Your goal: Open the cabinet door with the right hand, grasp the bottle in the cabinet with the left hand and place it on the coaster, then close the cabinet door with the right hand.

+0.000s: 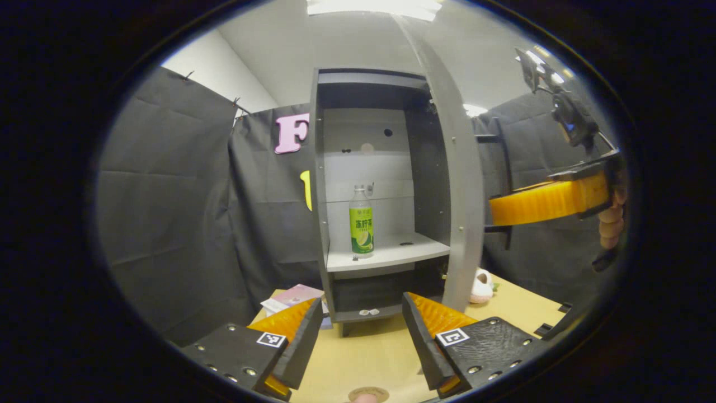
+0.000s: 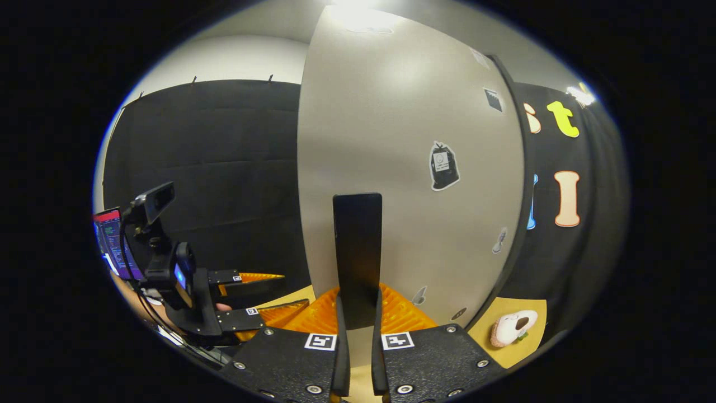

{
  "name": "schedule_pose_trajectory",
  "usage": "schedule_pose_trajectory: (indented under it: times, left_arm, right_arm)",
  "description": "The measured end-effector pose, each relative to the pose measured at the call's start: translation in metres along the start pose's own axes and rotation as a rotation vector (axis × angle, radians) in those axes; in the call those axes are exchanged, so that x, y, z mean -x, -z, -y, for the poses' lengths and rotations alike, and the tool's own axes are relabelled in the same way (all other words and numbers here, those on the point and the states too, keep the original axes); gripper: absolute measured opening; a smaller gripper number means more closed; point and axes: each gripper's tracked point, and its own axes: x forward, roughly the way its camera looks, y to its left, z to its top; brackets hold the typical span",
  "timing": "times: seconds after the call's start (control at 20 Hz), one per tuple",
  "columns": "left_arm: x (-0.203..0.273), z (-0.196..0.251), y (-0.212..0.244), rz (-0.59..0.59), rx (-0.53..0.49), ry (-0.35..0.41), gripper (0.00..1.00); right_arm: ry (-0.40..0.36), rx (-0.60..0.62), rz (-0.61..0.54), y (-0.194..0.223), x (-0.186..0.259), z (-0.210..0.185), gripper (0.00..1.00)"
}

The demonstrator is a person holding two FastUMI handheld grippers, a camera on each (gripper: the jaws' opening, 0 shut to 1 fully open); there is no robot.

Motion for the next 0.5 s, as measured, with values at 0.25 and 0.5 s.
schedule_pose_trajectory:
  times: [0.25, 0.5]
  left_arm:
    - [-0.029, 0.035, -0.016, 0.014, -0.002, 0.045, 0.86]
    - [-0.060, 0.065, -0.023, 0.031, -0.010, 0.083, 0.81]
  right_arm:
    - [0.118, -0.032, 0.011, -0.001, 0.058, 0.028, 0.15]
    - [0.274, -0.077, 0.031, 0.010, 0.090, 0.069, 0.14]
